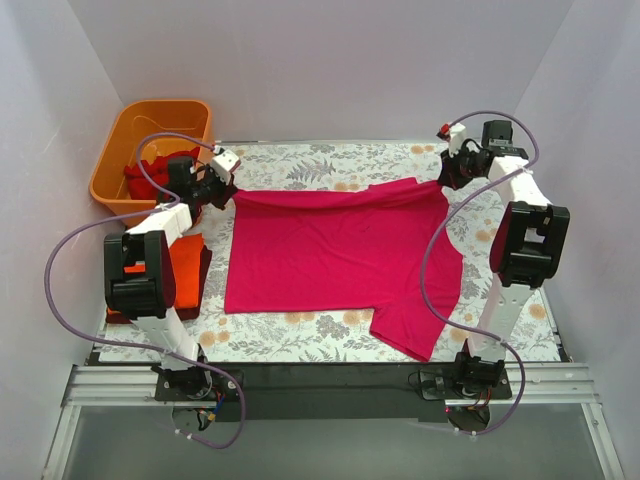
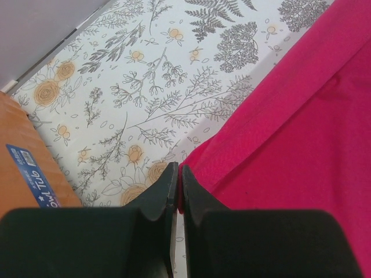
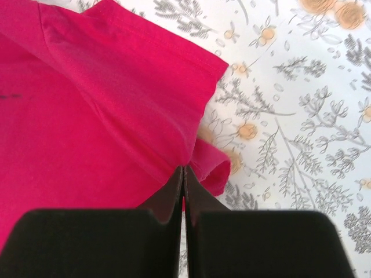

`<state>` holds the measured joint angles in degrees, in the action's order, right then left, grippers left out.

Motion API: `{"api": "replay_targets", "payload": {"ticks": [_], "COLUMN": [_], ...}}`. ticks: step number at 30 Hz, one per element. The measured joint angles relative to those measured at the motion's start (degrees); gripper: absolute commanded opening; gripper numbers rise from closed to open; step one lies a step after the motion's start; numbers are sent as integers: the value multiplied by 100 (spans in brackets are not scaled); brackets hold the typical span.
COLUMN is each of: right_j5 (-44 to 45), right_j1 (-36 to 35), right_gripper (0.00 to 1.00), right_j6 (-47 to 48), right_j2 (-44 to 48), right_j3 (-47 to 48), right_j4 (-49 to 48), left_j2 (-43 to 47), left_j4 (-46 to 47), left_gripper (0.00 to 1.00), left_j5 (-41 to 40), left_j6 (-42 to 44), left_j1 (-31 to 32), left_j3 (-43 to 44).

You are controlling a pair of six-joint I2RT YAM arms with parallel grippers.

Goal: Fold and stack the t-shirts
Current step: Fold the tshirt

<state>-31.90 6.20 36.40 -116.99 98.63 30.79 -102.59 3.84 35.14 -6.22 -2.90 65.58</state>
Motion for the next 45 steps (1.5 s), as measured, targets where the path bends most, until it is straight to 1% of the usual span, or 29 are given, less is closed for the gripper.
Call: {"api": "replay_targets", "payload": {"ticks": [6, 11, 16, 29, 45], "right_j5": [24, 103, 243, 774, 946], "right_j1": [22, 22, 22, -114, -146], "right_gripper": [1, 1, 1, 1, 1], "right_j6": [389, 664, 887, 1178, 1357], "right_j2": [391, 402, 402, 306, 216], "right_j3": [-752, -1189, -1423, -1530, -1528], "right_j4": [81, 138, 179, 205, 256], "left_j2": [376, 516, 516, 323, 153], "left_j4": [-94, -315, -568, -817, -1075], "left_gripper": [0, 0, 0, 0, 0], "left_j5": [59, 96, 72, -179, -472], "left_j6": [315, 623, 833, 1036, 1268], "left_j1": [0, 0, 0, 188, 208], "left_j3": [-448, -754, -981, -1099, -1154]}}
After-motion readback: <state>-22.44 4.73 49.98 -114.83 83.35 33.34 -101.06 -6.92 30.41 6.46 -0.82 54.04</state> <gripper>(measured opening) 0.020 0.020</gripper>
